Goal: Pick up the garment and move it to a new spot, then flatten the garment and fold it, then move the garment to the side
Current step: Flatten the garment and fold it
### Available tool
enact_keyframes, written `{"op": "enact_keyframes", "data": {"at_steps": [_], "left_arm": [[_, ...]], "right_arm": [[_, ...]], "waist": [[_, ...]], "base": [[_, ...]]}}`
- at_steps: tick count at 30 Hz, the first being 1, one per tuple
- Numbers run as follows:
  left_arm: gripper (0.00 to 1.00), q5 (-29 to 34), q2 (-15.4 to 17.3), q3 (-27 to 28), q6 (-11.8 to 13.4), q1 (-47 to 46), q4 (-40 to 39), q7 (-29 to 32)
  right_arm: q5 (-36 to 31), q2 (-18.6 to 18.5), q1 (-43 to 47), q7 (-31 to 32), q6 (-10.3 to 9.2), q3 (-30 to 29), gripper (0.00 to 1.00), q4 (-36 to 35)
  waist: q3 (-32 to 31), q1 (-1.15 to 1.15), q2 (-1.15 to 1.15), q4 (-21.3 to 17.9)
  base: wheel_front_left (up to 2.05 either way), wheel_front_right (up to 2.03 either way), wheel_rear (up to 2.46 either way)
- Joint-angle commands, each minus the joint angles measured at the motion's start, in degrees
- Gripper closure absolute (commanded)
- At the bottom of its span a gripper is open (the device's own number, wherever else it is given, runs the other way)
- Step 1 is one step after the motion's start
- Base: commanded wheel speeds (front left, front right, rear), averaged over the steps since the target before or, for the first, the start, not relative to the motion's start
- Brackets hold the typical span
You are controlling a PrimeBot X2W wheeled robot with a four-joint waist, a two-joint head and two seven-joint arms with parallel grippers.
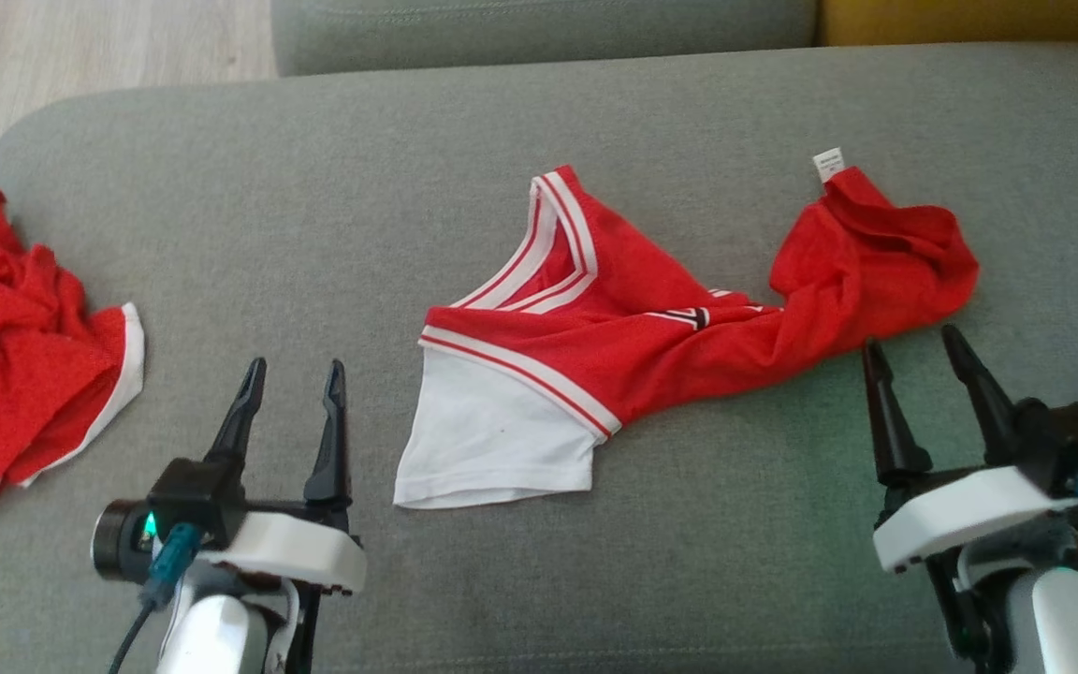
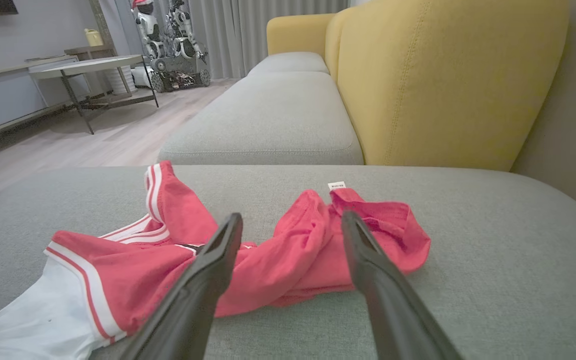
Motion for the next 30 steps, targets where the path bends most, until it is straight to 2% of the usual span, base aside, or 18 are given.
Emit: {"op": "enact_keyframes", "data": {"at_steps": [1, 5, 13, 16, 17, 19, 21, 22, 23, 24, 27, 30], "left_arm": [[0.00, 0.0, 0.6, 1.8, -0.1, -3.2, -2.1, -0.7], [0.00, 0.0, 0.2, 0.9, -0.3, -4.5, -2.4, -0.7], [0.00, -0.2, -0.8, -0.8, -0.9, -7.4, -2.1, -0.7], [0.00, -0.2, -1.1, -1.3, -1.0, -8.3, -1.9, -0.7], [0.00, -0.2, -1.1, -1.3, -1.0, -8.3, -1.9, -0.7], [0.00, -0.3, -1.3, -1.5, -1.0, -8.9, -1.6, -0.7], [0.00, -0.3, -1.4, -1.5, -0.9, -9.1, -1.6, -0.7], [0.00, -0.3, -1.4, -1.5, -0.9, -9.1, -1.6, -0.7], [0.00, -0.3, -1.5, -1.4, -0.9, -9.1, -1.5, -0.7], [0.00, -0.3, -1.5, -1.3, -0.9, -9.1, -1.5, -0.7], [0.00, -0.1, -1.5, -1.0, -0.9, -9.1, -1.5, -0.7], [0.00, 0.2, -1.6, -0.8, -1.0, -9.0, -1.6, -0.7]], "right_arm": [[0.2, -0.2, -3.6, -0.1, -0.04, 0.6, 0.00, -0.9], [0.3, -0.7, -8.9, -0.2, -0.04, -2.0, 0.00, 4.7], [-0.4, -3.8, -22.9, -0.3, -0.04, -5.6, 0.00, 22.1], [-0.7, -5.2, -27.4, 0.4, -0.04, -5.2, 0.00, 28.8], [-0.7, -5.2, -27.4, 0.4, -0.04, -5.2, 0.00, 28.8], [-0.5, -6.2, -30.6, 1.7, -0.04, -3.9, 0.00, 34.4], [0.6, -6.2, -32.1, 2.4, -0.04, -2.7, 0.67, 37.1], [0.6, -6.2, -32.1, 2.4, -0.04, -2.7, 0.67, 37.1], [1.1, -6.3, -32.6, 2.4, -0.04, -2.2, 0.97, 38.1], [1.7, -6.2, -33.0, 2.2, -0.04, -1.9, 1.00, 38.7], [3.2, -6.3, -33.3, 0.4, -0.04, -1.8, 1.00, 39.2], [4.5, -5.9, -32.5, -2.5, -0.04, -4.0, 1.00, 37.7]], "waist": [[0.9, 0.00, 0.00, 0.9], [2.9, 0.00, 0.00, 2.6], [6.9, 0.00, 0.00, 5.7], [7.9, 0.00, 0.00, 6.2], [7.9, 0.00, 0.00, 6.2], [8.3, 0.00, 0.00, 6.2], [8.5, 0.00, 0.00, 5.9], [8.5, 0.00, 0.00, 5.9], [8.5, 0.00, 0.00, 5.7], [8.5, 0.00, 0.00, 5.4], [8.3, 0.00, 0.00, 4.3], [8.1, 0.00, 0.00, 3.1]], "base": [[0.00, 0.00, 0.00], [0.00, 0.00, 0.00], [0.00, 0.00, 0.00], [0.00, 0.00, 0.00], [0.00, 0.00, 0.00], [0.00, 0.00, 0.00], [0.00, 0.00, 0.00], [0.00, 0.00, 0.00], [0.00, 0.00, 0.00], [0.00, 0.00, 0.00], [0.00, 0.00, 0.00], [0.00, 0.00, 0.00]]}}
